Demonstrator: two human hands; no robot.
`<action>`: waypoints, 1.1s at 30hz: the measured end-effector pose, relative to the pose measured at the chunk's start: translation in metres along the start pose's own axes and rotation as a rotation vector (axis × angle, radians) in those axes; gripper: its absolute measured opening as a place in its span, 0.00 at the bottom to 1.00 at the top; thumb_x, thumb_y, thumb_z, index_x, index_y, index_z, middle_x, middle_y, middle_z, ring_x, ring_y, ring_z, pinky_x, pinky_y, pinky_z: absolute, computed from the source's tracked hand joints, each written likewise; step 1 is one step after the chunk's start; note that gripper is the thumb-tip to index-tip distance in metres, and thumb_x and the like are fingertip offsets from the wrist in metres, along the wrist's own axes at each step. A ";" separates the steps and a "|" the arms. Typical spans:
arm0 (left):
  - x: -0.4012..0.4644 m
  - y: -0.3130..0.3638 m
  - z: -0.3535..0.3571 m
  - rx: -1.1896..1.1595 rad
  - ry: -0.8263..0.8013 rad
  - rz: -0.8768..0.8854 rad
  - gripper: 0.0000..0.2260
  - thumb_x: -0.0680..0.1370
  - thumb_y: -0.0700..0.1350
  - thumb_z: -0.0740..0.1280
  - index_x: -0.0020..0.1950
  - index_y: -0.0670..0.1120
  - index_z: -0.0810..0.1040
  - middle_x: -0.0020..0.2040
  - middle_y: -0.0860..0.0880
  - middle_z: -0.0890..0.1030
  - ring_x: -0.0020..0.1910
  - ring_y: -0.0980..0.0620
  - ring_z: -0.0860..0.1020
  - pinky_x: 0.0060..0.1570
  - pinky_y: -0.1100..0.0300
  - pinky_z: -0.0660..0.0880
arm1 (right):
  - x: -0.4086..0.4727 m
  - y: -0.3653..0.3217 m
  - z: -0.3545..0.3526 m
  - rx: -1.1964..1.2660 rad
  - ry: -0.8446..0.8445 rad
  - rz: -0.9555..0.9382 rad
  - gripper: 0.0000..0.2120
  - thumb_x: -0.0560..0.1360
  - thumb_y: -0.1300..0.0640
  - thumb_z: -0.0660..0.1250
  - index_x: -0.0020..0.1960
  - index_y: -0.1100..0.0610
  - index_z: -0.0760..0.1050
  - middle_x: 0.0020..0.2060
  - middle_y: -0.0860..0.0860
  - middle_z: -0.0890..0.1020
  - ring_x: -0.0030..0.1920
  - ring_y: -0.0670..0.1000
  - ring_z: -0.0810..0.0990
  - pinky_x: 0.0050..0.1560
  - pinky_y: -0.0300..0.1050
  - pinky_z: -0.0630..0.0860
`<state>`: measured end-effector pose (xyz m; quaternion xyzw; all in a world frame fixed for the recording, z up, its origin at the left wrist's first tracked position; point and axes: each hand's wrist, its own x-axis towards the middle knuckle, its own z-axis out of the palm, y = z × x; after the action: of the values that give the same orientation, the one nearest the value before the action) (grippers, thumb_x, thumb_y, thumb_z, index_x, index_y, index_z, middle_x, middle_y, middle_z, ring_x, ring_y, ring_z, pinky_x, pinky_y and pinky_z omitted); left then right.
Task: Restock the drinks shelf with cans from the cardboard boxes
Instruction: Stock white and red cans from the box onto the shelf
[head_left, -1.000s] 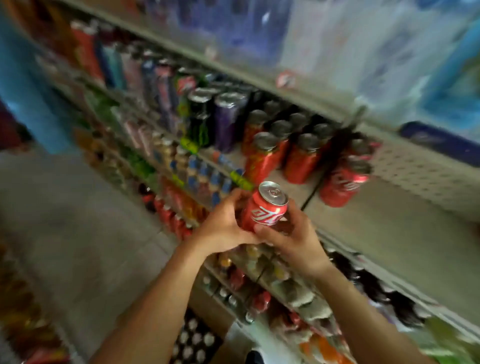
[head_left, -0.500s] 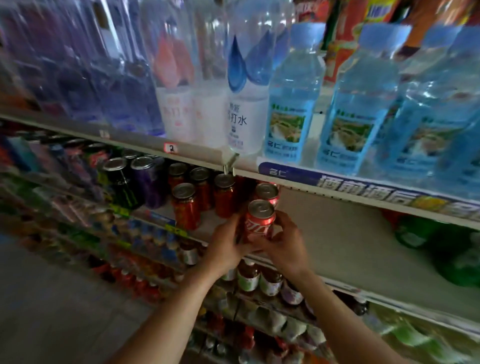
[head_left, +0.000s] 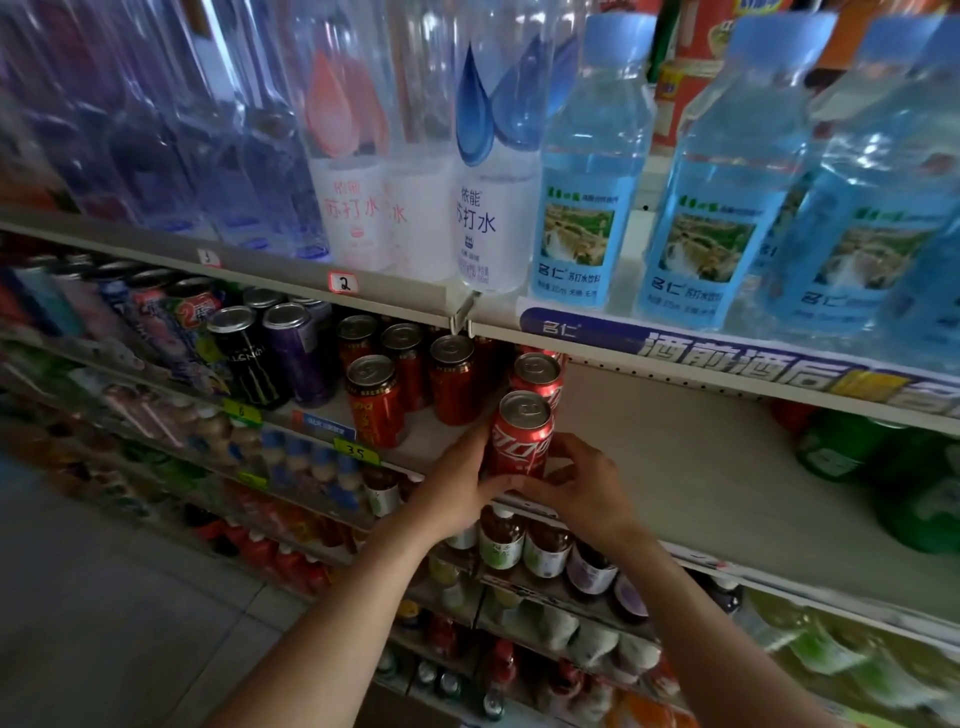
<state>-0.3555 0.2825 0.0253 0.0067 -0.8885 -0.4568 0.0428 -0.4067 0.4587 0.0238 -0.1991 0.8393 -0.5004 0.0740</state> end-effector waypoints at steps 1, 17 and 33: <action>0.001 -0.002 0.000 0.037 0.010 0.002 0.36 0.75 0.53 0.70 0.79 0.52 0.56 0.76 0.52 0.64 0.74 0.55 0.63 0.71 0.62 0.61 | 0.000 0.000 0.001 0.006 0.005 0.006 0.29 0.63 0.40 0.79 0.59 0.48 0.76 0.47 0.40 0.82 0.43 0.40 0.82 0.42 0.32 0.78; -0.001 -0.005 -0.007 0.092 0.038 0.020 0.29 0.76 0.54 0.69 0.74 0.50 0.64 0.70 0.50 0.72 0.69 0.53 0.70 0.70 0.51 0.69 | 0.004 0.005 0.012 -0.008 0.073 0.014 0.26 0.67 0.40 0.77 0.58 0.51 0.75 0.45 0.43 0.83 0.42 0.41 0.82 0.43 0.42 0.81; -0.003 0.000 -0.005 0.200 -0.011 0.011 0.38 0.77 0.45 0.71 0.80 0.53 0.50 0.74 0.48 0.68 0.73 0.50 0.68 0.70 0.56 0.66 | 0.001 -0.003 0.011 -0.100 0.138 0.049 0.27 0.63 0.41 0.80 0.53 0.52 0.73 0.41 0.41 0.79 0.40 0.37 0.79 0.34 0.28 0.72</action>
<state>-0.3521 0.2786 0.0279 0.0036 -0.9299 -0.3658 0.0393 -0.4031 0.4475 0.0213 -0.1471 0.8709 -0.4686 0.0182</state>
